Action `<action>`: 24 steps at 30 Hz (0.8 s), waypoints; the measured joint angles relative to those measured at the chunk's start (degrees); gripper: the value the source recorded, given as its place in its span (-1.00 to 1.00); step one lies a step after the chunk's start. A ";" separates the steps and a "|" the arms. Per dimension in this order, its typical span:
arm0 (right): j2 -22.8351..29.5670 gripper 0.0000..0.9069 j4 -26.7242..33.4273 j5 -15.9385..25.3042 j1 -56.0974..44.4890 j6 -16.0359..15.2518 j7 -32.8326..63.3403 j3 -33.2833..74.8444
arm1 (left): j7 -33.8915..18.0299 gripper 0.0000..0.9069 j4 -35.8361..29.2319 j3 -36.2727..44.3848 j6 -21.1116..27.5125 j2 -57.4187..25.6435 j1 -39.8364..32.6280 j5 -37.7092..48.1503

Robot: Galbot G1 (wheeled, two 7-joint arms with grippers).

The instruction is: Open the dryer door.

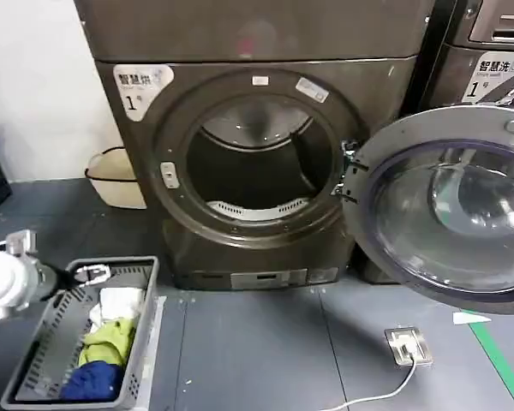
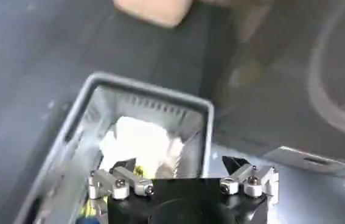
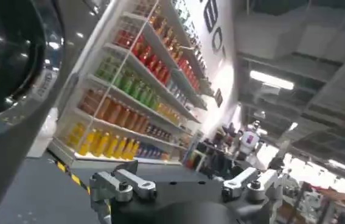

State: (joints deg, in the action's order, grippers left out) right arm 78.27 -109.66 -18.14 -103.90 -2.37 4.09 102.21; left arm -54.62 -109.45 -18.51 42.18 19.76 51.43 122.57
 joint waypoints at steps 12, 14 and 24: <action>-0.96 1.00 0.46 -1.41 0.44 -0.06 0.00 -1.81 | -8.82 1.00 6.73 1.53 -0.01 -1.28 -2.82 24.13; -1.04 1.00 0.60 -1.48 0.37 -0.07 0.08 -1.79 | -9.55 1.00 7.54 1.63 -0.01 -1.21 -3.63 25.95; -1.02 1.00 0.91 -1.69 0.51 0.00 0.03 -1.54 | -10.07 1.00 8.72 1.28 -0.01 -1.79 -4.94 29.13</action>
State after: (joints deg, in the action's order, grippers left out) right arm 77.25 -108.75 -19.83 -103.39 -2.37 4.12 100.67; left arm -64.69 -100.73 -17.23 42.17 17.98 46.50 151.70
